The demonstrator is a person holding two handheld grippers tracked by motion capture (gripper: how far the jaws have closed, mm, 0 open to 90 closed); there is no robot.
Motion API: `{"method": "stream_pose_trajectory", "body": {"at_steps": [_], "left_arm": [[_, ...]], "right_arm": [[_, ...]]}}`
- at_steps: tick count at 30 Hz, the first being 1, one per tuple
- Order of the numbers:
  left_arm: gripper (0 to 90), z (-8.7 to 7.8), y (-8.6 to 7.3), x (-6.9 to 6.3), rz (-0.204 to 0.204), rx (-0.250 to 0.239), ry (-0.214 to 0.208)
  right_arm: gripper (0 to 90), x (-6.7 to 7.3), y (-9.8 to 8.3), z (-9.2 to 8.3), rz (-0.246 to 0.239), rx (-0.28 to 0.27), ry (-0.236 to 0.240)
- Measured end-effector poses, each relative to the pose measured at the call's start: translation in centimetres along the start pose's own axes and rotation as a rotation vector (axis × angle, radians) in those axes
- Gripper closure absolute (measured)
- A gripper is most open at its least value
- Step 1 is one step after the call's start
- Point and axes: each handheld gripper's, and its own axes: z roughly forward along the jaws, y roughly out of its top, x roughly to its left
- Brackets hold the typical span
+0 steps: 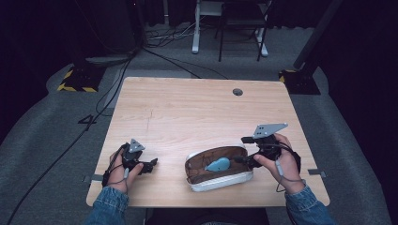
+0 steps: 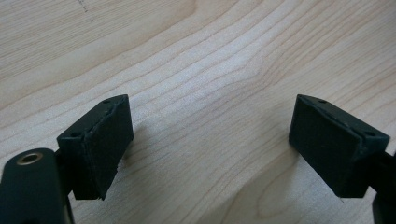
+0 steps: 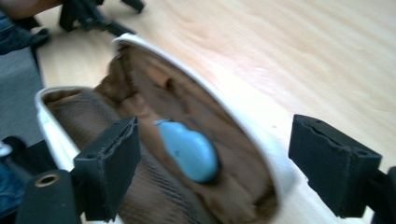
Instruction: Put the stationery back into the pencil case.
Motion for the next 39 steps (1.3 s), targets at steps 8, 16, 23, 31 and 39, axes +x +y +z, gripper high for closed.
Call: {"method": "stream_pose_trajectory", "body": {"at_steps": [8, 16, 23, 31, 39], "left_arm": [[11.6, 0.2, 0.2, 0.0, -0.004, 0.002, -0.002], [10.5, 0.3, 0.3, 0.1, 0.002, 0.002, -0.002], [10.5, 0.3, 0.3, 0.0, 0.001, 0.001, -0.001], [10.5, 0.3, 0.3, 0.1, 0.001, 0.002, -0.003], [10.5, 0.3, 0.3, 0.1, 0.001, 0.002, -0.002]], "right_arm": [[16.4, -2.2, -1.3, -1.8, 0.053, -0.022, -0.128], [16.5, -4.7, -3.4, -2.4, 0.108, -0.007, -0.227], [16.5, -7.0, -5.5, -2.4, 0.173, -0.010, -0.307], [16.6, -9.7, -8.7, -2.1, 0.237, 0.002, -0.376], [16.6, -11.8, -11.7, -1.2, 0.305, 0.031, -0.416]]}}
